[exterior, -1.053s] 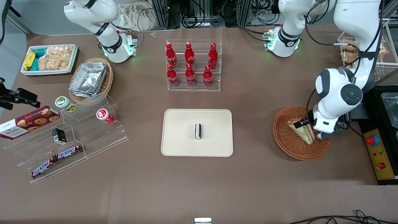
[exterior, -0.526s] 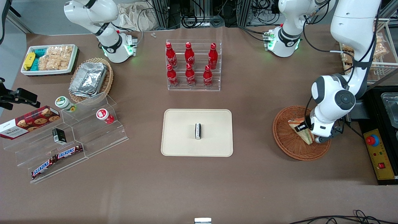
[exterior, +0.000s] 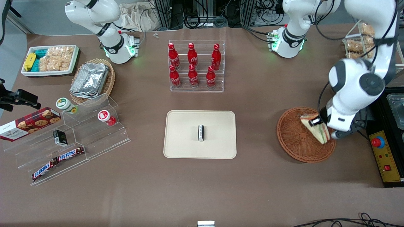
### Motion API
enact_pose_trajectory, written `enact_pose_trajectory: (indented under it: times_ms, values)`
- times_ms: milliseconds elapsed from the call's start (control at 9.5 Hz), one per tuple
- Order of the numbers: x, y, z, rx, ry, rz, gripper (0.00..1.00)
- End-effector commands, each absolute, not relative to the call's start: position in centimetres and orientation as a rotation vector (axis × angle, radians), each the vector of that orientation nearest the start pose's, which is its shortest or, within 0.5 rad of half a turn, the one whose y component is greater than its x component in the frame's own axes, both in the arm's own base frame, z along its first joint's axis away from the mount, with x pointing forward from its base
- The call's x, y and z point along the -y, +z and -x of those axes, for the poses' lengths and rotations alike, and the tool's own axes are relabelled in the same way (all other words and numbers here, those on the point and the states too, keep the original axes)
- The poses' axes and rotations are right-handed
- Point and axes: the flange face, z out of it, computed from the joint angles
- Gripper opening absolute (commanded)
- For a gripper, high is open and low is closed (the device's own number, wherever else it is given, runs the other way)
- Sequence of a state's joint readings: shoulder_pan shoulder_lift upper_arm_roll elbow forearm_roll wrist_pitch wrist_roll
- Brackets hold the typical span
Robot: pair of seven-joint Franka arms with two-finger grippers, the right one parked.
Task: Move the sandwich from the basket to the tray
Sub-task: 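Lift the sandwich out of the basket with the left gripper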
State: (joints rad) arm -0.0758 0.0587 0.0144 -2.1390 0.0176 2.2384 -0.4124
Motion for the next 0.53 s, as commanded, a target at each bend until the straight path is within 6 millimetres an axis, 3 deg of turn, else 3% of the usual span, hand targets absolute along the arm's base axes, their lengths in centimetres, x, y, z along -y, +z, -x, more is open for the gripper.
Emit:
enact_pose_trajectory:
  times_ms: [0, 105, 211, 421]
  values:
    - [8.0, 43.1, -53.2, 0.33, -0.03, 3.106, 0.0]
    - [12.5, 45.0, -52.7, 0.207, 0.008, 3.115, 0.0]
    - [16.7, 45.6, -52.0, 0.098, 0.005, 3.128, 0.0]
    - [24.7, 43.5, -50.5, -0.081, 0.077, 3.193, 0.0]
